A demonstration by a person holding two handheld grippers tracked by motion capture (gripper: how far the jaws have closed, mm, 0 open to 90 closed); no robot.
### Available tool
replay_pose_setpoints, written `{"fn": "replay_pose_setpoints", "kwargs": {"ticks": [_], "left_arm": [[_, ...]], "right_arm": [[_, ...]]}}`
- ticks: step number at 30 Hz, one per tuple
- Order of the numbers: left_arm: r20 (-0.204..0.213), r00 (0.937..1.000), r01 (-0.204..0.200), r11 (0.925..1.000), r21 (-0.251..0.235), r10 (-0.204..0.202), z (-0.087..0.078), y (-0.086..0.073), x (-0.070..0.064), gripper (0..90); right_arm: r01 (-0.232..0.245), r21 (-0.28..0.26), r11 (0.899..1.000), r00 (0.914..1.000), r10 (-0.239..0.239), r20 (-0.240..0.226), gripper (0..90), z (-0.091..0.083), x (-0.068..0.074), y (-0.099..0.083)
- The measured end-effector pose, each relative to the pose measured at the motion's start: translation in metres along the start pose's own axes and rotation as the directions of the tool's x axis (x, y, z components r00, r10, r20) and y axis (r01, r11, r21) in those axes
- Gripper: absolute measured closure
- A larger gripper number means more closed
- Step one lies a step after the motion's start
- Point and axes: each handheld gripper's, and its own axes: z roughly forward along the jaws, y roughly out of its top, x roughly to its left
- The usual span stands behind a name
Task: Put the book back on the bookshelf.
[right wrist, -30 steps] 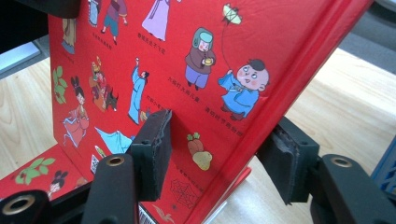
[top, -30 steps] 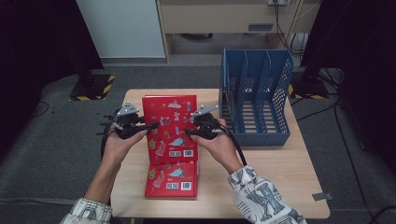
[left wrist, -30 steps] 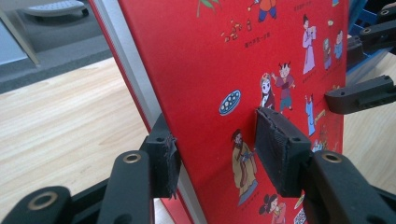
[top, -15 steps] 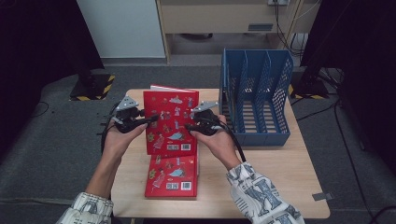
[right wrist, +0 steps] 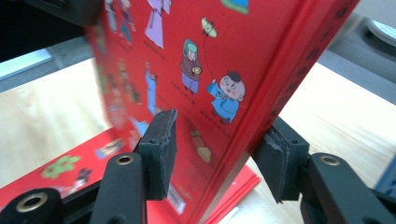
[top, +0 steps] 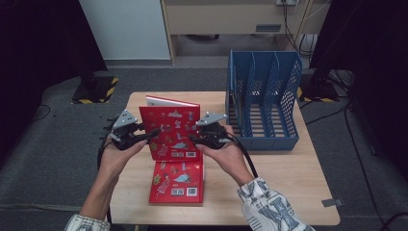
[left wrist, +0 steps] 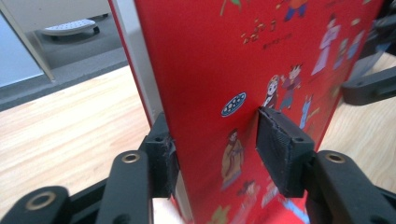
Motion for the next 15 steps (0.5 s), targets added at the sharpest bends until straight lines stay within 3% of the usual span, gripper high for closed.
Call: {"fn": "replay_pose_setpoints", "kwargs": {"ticks": [5, 15], "left_arm": [[0.004, 1.0, 0.005, 0.9999, -0.014, -0.005, -0.005, -0.011, -0.001, 47.7], [-0.006, 0.9997, 0.024, 0.9987, -0.044, -0.024, -0.004, -0.015, 0.002, 40.5]], "right_arm": [[0.037, 0.001, 0.999, 0.9986, -0.037, -0.039, 48.5, -0.008, 0.014, -0.001], [0.047, -0.02, 0.999, 0.9968, -0.048, -0.064, 58.1, -0.011, 0.016, 0.0]]}}
